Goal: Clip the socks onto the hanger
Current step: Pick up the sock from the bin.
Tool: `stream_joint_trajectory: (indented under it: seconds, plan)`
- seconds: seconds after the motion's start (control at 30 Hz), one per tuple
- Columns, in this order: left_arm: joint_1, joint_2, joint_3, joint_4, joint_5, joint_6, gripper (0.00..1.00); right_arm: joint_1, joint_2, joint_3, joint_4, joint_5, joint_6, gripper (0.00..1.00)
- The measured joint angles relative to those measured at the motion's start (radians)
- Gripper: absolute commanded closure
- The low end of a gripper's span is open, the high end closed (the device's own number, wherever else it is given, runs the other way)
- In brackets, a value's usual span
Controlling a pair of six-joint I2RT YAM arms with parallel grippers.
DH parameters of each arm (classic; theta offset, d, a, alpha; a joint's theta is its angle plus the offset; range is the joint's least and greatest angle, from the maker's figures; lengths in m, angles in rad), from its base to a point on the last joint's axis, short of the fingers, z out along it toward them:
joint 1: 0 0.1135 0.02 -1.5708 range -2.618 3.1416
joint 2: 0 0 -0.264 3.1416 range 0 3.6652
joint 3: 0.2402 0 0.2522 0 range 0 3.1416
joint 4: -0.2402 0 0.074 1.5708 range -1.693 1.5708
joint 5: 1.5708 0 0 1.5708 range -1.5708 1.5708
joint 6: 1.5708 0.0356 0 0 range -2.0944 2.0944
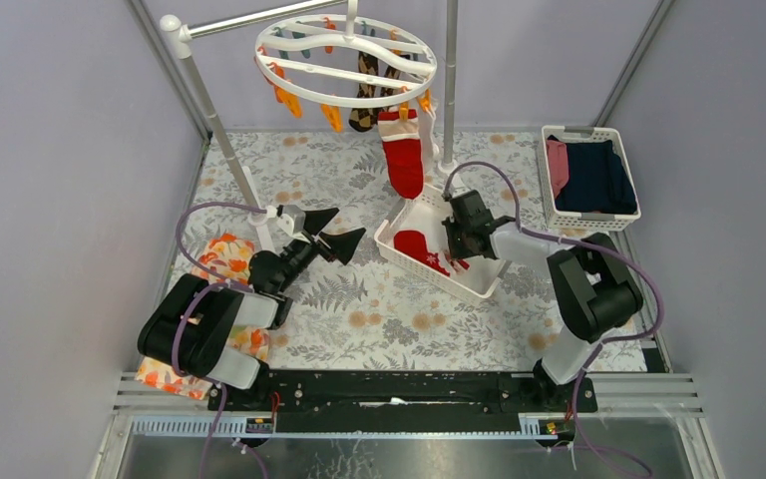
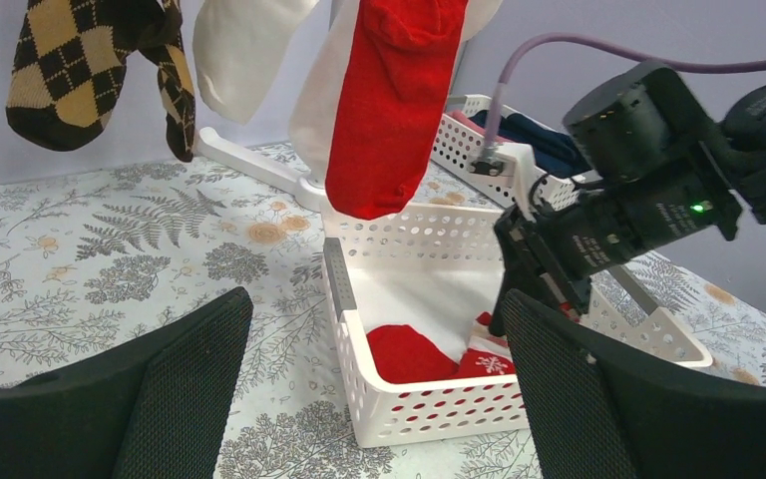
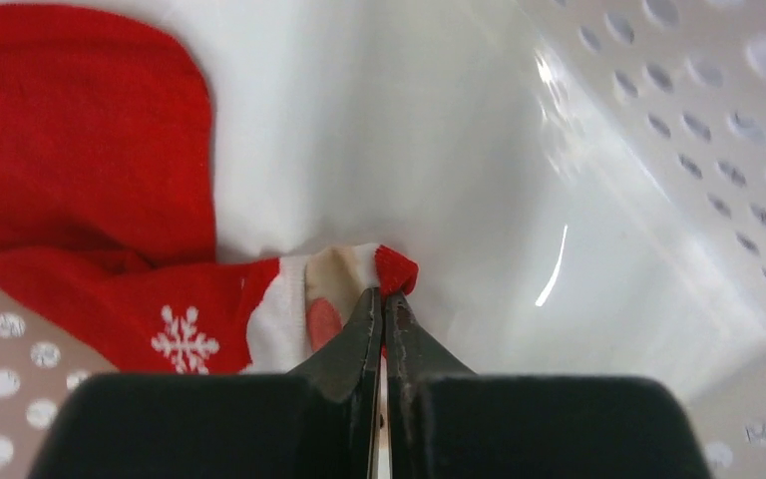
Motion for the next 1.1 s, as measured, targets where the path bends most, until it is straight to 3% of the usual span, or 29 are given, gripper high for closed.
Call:
stream_joint_trajectory:
  seconds: [0.23,0.4,0.57,0.7,0.8,0.97,1.1]
  plan:
    - [0.0,0.006,0.002,0.0,0.003,-0.002,0.01,0.0,-0.277,-0.191,0.081,0.002,-0.014,1.0]
    - [-0.004,0.008,0.076,-0.014,0.075,-0.146,0.01,0.001,-0.573,-0.361,0.264,-0.007,-0.055,1.0]
    - [-0.082,-0.112,0.208,-0.209,0.165,-0.205,0.01,0.002,-0.776,-0.504,0.445,-0.056,-0.09,1.0]
    - [-0.197,-0.256,0.28,-0.447,0.192,-0.087,0.01,0.002,-0.834,-0.569,0.565,-0.187,-0.106,1.0]
    - [-0.251,-0.311,0.317,-0.573,0.196,-0.01,0.01,0.002,-0.837,-0.597,0.672,-0.37,-0.11,1.0]
    - [-0.264,-0.316,0.323,-0.715,0.228,0.066,0.06,0.002,-0.846,-0.609,0.754,-0.55,-0.105,1.0]
    - [-0.326,-0.309,0.367,-0.92,0.228,0.184,0.08,0.002,-0.853,-0.609,0.808,-0.698,-0.09,1.0]
